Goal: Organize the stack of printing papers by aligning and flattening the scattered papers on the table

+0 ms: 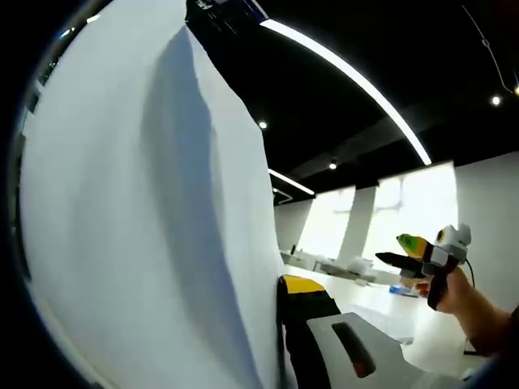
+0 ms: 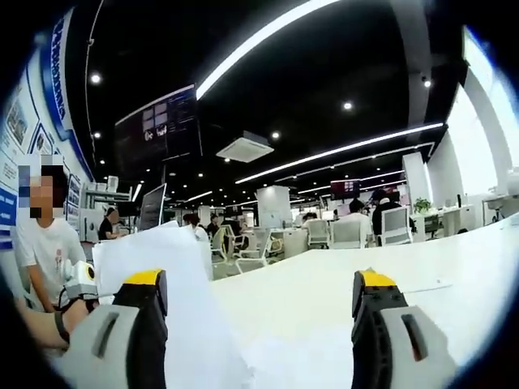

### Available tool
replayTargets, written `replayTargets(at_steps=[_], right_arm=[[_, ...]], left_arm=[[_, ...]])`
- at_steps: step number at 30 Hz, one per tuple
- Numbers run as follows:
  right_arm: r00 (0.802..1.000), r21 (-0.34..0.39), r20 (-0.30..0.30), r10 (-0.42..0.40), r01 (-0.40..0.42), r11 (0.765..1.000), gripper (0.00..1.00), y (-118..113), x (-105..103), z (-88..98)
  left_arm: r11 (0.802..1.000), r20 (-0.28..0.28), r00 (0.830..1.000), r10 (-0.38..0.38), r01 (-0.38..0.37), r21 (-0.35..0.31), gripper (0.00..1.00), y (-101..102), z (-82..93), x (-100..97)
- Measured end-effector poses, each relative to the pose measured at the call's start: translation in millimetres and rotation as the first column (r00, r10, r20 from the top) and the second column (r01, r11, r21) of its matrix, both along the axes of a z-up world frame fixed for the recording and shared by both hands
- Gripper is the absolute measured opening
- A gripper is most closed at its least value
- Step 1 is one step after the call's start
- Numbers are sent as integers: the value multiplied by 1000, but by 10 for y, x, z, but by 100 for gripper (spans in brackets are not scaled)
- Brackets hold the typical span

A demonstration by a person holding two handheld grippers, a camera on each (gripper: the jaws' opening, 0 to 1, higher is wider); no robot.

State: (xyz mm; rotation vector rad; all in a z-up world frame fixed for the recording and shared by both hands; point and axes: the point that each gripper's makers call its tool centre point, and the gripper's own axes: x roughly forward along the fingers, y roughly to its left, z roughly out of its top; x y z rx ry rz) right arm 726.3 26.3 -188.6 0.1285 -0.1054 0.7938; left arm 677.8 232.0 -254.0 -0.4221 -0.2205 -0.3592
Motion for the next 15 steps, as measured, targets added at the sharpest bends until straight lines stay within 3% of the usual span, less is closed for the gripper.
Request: replayTargets(at_steps=[15], right_arm=[[997, 18, 0, -71, 71, 997, 90, -380, -26, -10]], left_arm=[[1000, 1, 1000, -1, 1, -2, 7, 35, -3, 13]])
